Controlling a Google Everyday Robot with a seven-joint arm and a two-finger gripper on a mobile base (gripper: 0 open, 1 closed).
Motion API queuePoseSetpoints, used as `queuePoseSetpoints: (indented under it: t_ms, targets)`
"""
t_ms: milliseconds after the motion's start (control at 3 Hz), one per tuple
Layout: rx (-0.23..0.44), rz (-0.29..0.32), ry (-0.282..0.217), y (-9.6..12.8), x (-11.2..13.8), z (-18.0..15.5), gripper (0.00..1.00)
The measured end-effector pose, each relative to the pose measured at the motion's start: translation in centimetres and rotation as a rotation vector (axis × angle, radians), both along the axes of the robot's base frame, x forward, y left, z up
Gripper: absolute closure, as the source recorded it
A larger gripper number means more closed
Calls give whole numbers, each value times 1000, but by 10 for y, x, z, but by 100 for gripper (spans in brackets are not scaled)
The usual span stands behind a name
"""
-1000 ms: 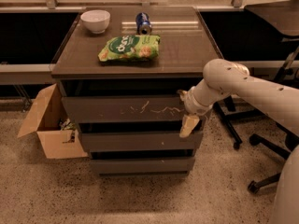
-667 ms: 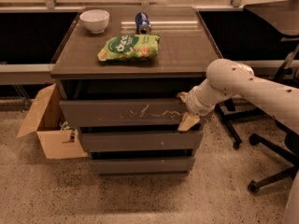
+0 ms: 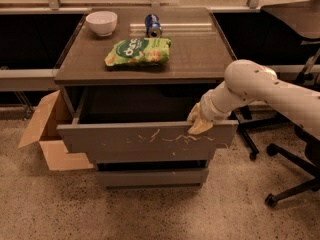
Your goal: Open top drawer
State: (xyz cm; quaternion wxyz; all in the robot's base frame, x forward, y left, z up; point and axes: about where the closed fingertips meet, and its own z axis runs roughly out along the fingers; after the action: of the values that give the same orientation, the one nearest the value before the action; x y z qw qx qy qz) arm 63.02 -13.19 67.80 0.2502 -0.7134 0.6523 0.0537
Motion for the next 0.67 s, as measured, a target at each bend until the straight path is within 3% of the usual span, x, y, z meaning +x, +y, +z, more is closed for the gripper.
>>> queuePoseSetpoints:
  t_ms: [333, 667]
  targets:
    - [0, 0, 0, 0, 0, 0, 98]
    - [0, 0, 0, 0, 0, 0, 73]
